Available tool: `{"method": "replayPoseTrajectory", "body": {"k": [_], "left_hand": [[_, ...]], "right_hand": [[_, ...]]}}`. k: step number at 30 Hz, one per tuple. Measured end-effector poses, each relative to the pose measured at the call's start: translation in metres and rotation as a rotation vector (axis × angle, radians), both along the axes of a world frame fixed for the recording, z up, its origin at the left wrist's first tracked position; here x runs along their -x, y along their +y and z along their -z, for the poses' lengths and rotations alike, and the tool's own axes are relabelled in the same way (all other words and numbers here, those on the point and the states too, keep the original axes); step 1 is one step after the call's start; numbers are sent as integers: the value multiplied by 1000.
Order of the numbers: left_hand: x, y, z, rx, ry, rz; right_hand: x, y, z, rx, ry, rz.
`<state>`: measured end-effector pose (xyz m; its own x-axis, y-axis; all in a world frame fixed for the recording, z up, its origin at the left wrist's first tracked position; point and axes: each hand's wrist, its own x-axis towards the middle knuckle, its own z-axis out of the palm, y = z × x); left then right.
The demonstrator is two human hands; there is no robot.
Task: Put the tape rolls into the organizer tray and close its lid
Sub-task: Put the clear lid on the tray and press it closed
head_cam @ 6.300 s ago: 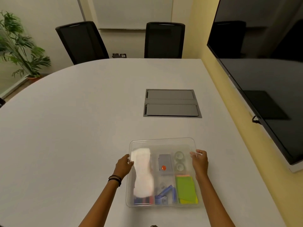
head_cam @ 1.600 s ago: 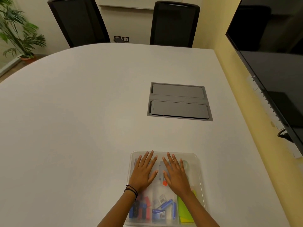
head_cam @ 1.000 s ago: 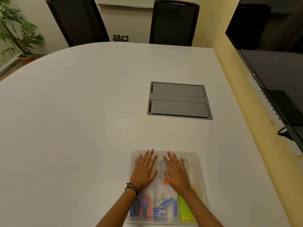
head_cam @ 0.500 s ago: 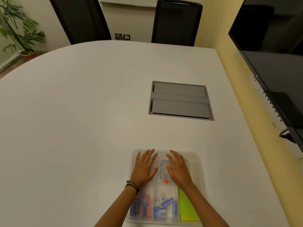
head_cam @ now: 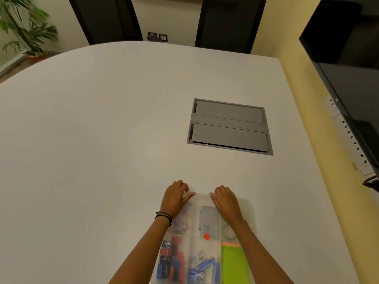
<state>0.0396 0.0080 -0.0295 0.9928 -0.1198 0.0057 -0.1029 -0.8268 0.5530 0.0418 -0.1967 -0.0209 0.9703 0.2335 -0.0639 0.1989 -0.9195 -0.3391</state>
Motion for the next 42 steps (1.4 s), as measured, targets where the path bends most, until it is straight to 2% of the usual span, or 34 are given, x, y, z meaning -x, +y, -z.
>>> {"method": "replayPoseTrajectory", "body": {"k": [3,7,14,21,25,30,33,36,42], "left_hand": [[-1,-4,0,-98,-15,-18],[-6,-10,-2,-218,30,-38],[-20,-13,-6,-246,143,-34],[-24,-12,-4,-252,181,-67],[-32,-12,-5,-255,167,-86],[-40,-11,-4,-253,162,-96],[-42,-12,-3,-251,164,-103],[-43,-12,-5,-237,157,-118],[-45,-10,-6,-202,120,-142]], "right_hand": [[-8,-2,-3,-71,52,99],[-15,-2,1,-59,122,142],[-20,-4,5,-18,122,118],[-32,-11,-2,-128,114,84],[-33,-37,-9,-88,49,244],[-37,-60,-4,-166,187,558],[-42,-56,0,-217,226,672],[-44,-50,4,-246,201,706],[-44,-52,-2,-297,115,619]]}}
